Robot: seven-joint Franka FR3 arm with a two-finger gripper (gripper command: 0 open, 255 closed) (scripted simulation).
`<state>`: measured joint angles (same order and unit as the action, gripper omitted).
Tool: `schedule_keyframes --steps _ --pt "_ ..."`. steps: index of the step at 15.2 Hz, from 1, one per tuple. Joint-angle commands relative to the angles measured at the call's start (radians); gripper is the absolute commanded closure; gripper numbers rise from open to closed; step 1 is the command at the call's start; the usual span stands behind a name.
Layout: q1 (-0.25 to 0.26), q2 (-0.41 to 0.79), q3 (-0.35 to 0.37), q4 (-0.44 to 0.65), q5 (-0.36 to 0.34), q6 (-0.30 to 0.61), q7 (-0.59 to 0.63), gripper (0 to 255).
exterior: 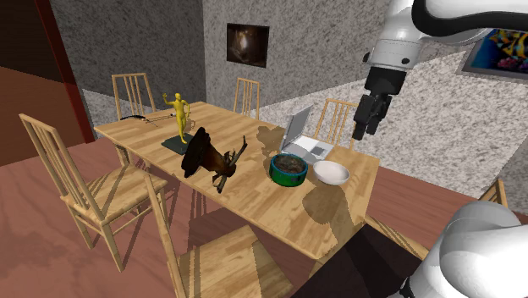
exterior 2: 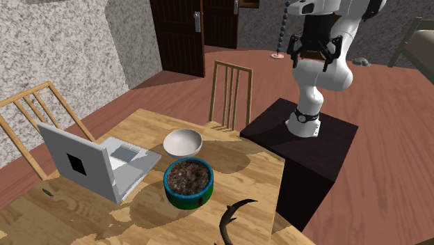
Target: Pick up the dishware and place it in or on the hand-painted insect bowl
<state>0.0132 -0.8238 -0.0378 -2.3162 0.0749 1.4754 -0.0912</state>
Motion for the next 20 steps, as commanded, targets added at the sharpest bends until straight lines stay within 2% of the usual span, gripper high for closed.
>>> schedule_keyframes --steps 1,11,20 --pt "0.0 0.0 0.0 0.0 0.0 0.0 0.0 0" --pt "-0.051 0.153 -0.175 -0.08 -0.109 0.231 -0.193 0" --pt "-0.072 0.397 -0.337 -0.043 -0.139 0.439 -0.37 0"
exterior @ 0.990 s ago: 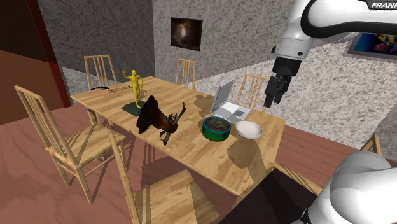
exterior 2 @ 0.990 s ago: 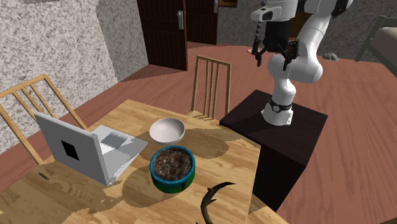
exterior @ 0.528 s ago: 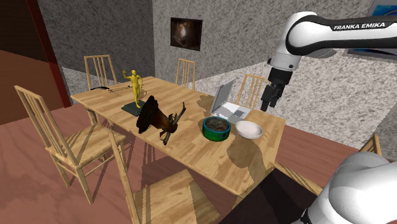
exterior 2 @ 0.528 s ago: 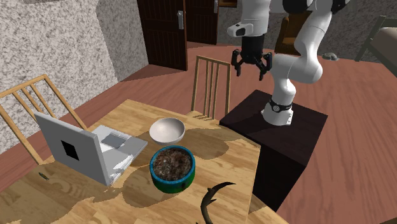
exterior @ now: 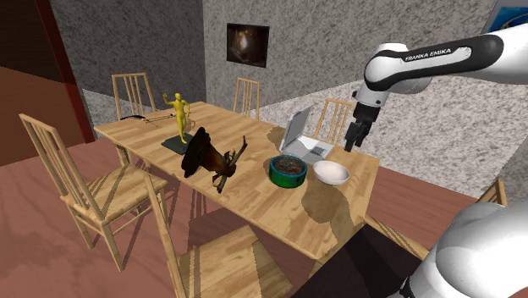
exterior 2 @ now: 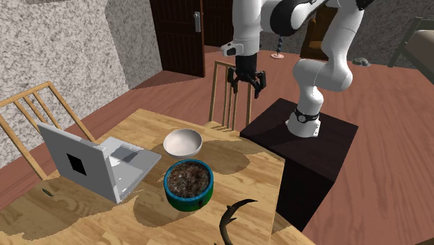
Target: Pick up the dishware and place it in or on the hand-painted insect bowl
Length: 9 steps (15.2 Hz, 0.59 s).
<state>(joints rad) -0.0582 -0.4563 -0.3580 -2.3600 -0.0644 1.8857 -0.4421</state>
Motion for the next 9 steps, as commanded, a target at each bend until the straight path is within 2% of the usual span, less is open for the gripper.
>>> schedule_keyframes --steps 1,5,9 --pt "-0.001 0.062 -0.034 0.012 0.004 0.051 -0.041 0" --pt "-0.001 0.201 -0.102 0.067 0.038 0.129 -0.134 0" --pt "-0.004 0.356 -0.161 0.143 0.106 0.191 -0.241 0"
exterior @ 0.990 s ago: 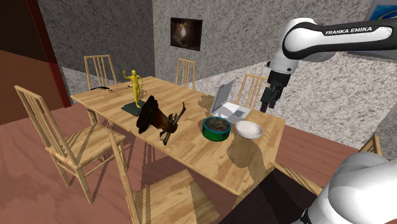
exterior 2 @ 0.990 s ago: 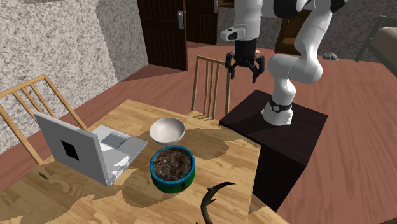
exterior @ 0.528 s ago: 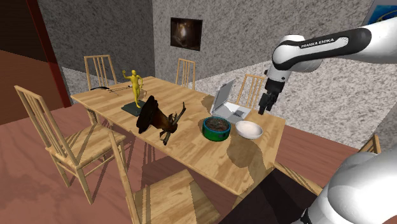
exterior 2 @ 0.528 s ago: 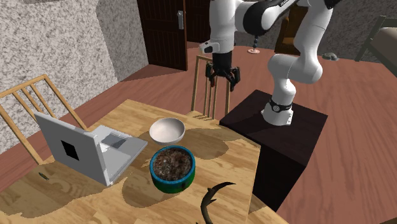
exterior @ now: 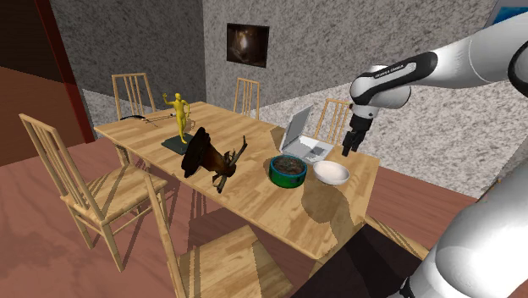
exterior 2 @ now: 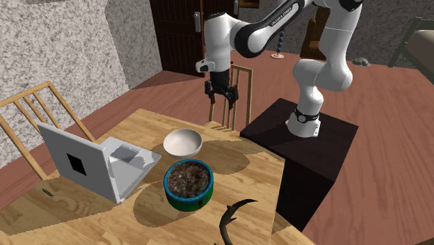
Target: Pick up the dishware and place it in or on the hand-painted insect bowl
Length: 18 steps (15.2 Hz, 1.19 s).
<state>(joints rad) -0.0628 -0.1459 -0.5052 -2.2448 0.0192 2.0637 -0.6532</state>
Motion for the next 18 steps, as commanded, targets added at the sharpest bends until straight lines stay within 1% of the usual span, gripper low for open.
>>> schedule_keyframes --steps 1,4,8,13,18 --pt "-0.002 0.087 -0.026 0.05 0.044 0.026 -0.059 0" --pt "-0.021 0.213 -0.049 0.125 0.12 0.053 -0.146 0" --pt "-0.072 0.384 -0.053 0.246 0.227 0.067 -0.254 0" --pt "-0.167 0.591 -0.023 0.428 0.336 0.056 -0.353 0" --pt "-0.275 0.795 0.018 0.652 0.408 0.018 -0.406 0"
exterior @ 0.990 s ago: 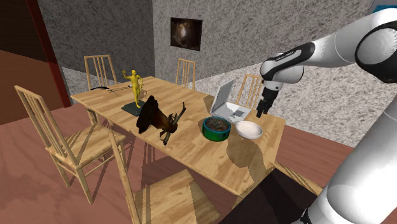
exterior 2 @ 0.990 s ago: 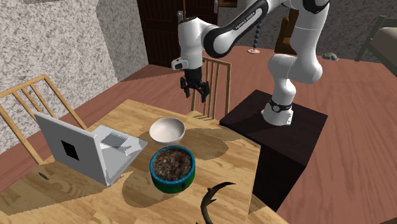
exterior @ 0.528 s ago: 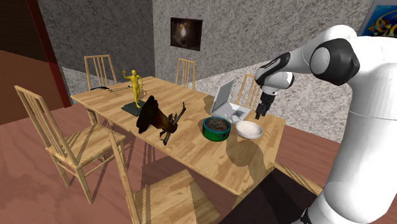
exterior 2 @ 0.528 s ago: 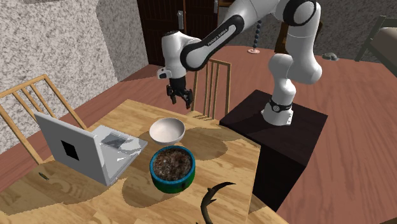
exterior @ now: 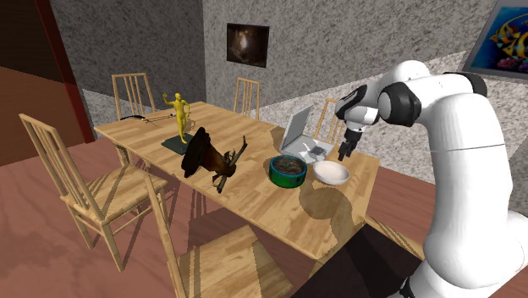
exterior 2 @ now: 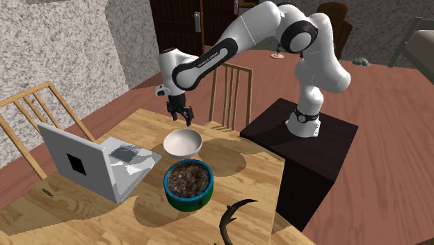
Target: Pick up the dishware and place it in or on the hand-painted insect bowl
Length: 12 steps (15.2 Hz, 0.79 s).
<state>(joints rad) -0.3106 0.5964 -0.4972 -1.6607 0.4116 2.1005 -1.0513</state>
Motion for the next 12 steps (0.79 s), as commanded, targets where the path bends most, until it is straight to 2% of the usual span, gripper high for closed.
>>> schedule_keyframes --steps 1,6,12 --pt "-0.049 0.094 0.019 0.12 0.026 -0.029 -0.014 0" --pt "-0.155 0.298 0.056 0.398 0.058 -0.097 -0.018 0" --pt "-0.156 0.337 0.069 0.385 0.073 -0.046 -0.026 0"
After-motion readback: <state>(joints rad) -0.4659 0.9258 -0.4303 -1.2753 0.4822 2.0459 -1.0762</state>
